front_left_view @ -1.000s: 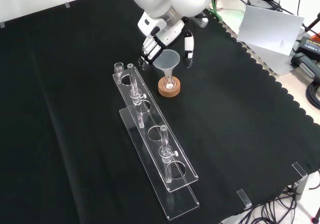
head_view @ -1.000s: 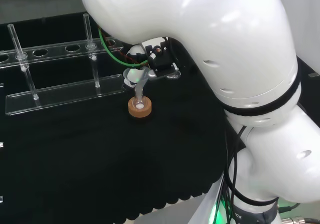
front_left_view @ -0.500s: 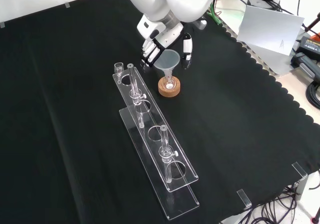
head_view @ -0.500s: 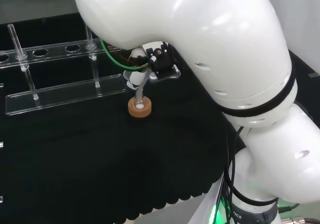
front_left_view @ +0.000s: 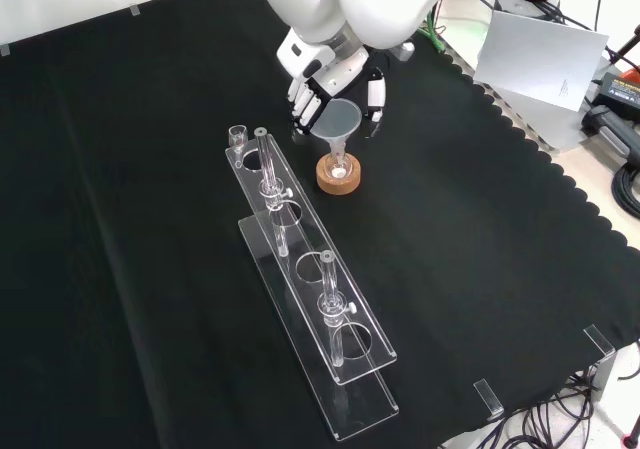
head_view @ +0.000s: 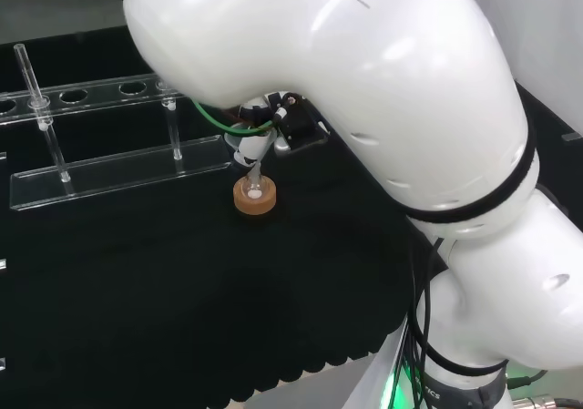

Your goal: Remove the funnel from the round-bottom flask.

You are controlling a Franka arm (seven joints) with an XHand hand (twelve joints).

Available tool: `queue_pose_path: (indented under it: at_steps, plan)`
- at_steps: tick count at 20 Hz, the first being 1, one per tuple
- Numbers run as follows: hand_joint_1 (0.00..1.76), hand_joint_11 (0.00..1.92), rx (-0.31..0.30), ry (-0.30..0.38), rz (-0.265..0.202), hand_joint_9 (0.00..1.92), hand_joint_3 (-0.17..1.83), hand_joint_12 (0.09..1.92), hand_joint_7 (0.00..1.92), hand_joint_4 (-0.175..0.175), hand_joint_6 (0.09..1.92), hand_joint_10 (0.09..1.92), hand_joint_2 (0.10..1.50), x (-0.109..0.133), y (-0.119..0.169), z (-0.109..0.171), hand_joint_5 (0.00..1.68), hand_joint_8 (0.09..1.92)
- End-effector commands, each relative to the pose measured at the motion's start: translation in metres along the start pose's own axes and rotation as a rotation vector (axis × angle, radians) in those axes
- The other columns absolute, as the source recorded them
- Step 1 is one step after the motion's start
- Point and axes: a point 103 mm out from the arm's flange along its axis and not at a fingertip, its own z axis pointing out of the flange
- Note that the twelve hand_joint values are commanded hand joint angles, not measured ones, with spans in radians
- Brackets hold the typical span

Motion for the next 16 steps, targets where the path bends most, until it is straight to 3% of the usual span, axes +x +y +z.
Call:
queue_pose_path:
  at_steps: [1, 5, 16]
  plan:
    - [0.78, 0.72, -0.184, -0.066, -0.011, 1.02, 0.41, 1.17, 0.67, -0.047, 0.46, 0.50, 0.79, 0.001, -0.010, -0.009, 0.71, 0.74]
    - [0.82, 0.87, -0.198, -0.085, -0.010, 1.19, 0.43, 1.05, 0.78, -0.043, 0.71, 0.43, 0.82, -0.001, -0.014, -0.016, 0.78, 0.77]
    - [0.84, 0.92, -0.207, -0.090, 0.029, 1.24, 0.44, 1.01, 0.81, -0.046, 0.77, 0.41, 0.83, -0.015, -0.039, -0.047, 0.80, 0.79]
